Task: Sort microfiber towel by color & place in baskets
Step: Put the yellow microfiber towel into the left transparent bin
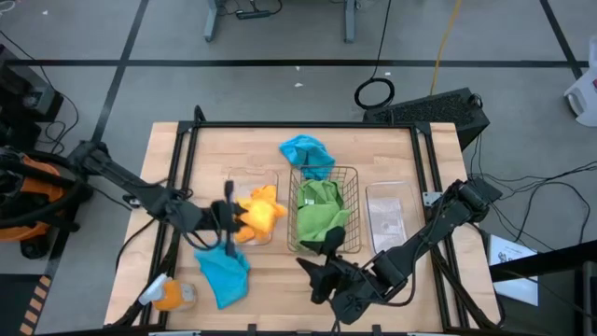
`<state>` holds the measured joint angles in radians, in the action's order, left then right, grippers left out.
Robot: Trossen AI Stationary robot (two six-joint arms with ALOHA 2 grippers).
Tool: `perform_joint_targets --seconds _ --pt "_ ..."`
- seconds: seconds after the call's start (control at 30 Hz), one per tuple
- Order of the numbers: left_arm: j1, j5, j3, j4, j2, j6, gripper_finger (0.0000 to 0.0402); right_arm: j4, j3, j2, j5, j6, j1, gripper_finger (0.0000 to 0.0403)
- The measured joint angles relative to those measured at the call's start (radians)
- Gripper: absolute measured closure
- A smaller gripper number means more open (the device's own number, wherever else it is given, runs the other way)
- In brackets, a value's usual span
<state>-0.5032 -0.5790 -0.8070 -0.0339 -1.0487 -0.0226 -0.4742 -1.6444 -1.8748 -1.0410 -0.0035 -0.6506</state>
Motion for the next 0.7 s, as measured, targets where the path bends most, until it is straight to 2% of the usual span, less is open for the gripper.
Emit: perform_joint_targets --seconds 0.23,0.4,0.47,0.57,0.7 --pt "0.073 -0.029 0.0 -0.251 0.127 0.188 0.0386 -0.092 0.0 0.0 0.075 0.147 0.001 0.0183" --pt "0.16 -0.029 0.003 -0.422 0.143 0.373 0.0387 -0.091 0.0 0.0 0.12 0.182 0.0 0.0189" --pt "0.181 -0.029 0.019 -0.427 0.135 0.473 0.0386 -0.091 0.0 0.0 0.131 0.188 0.0 0.0191" --pt "0.195 -0.017 0.047 -0.421 0.104 0.535 0.0377 -0.091 0.0 0.0 0.131 0.194 0.0 0.0193" --pt "0.196 0.079 0.081 -0.419 0.067 0.568 0.0352 -0.092 0.0 0.0 0.131 0.194 0.0 0.0193"
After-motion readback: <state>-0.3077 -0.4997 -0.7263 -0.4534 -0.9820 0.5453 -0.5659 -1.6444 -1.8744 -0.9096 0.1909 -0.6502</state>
